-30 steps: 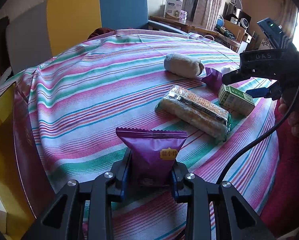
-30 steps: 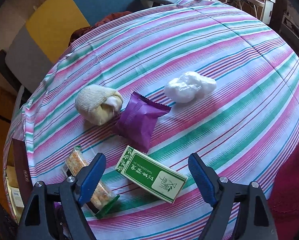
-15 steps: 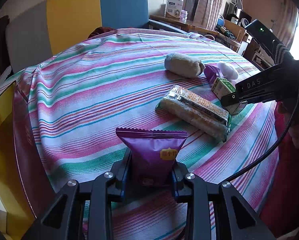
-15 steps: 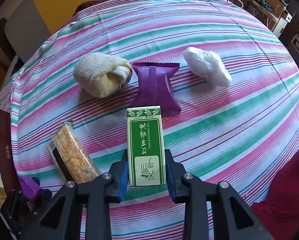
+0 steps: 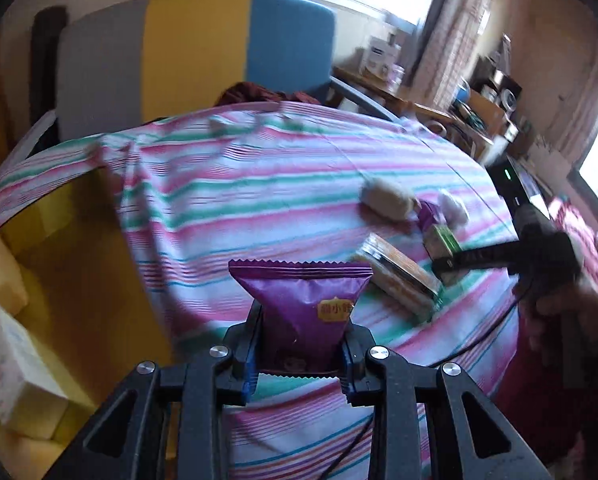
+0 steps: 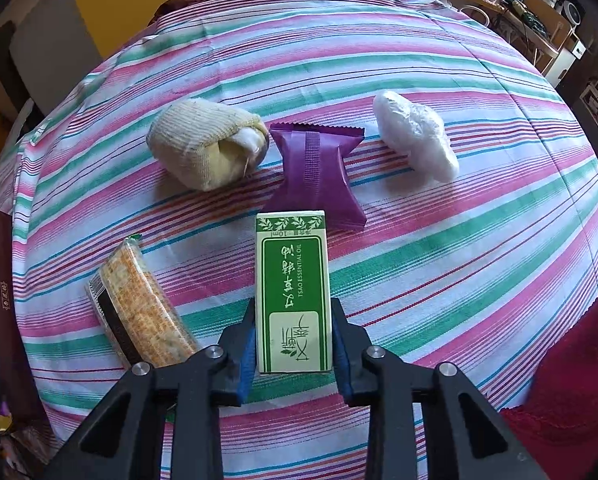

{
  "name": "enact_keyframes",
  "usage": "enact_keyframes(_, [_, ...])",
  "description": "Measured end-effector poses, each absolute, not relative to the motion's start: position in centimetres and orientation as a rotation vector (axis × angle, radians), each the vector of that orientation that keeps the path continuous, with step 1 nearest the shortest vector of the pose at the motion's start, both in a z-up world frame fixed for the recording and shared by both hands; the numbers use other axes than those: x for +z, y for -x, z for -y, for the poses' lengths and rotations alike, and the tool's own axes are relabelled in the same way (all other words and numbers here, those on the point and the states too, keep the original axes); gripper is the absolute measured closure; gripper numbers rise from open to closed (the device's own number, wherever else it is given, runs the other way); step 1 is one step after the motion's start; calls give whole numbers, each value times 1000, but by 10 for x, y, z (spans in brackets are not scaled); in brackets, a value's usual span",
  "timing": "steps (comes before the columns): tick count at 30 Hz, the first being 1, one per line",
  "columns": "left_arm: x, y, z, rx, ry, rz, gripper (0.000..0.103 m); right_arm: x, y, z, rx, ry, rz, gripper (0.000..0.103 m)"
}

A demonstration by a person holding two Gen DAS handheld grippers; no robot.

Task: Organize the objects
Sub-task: 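Carry the purple packet and green box over the gold tray with both grippers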

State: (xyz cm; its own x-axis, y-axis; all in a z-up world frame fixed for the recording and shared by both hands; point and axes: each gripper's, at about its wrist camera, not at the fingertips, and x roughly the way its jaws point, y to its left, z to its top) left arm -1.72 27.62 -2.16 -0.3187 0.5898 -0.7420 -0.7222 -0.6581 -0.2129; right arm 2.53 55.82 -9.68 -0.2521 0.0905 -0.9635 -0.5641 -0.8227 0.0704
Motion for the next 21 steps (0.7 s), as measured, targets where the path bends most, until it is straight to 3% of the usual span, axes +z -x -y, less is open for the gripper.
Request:
enact_keyframes(9, [-22, 117, -193, 2213, 1274, 0, 72, -92, -24, -553, 2128, 1586, -572, 72])
enact_keyframes(21, [-51, 218, -160, 2325, 1502, 49, 71, -85, -18, -544, 2152, 1587, -581, 72])
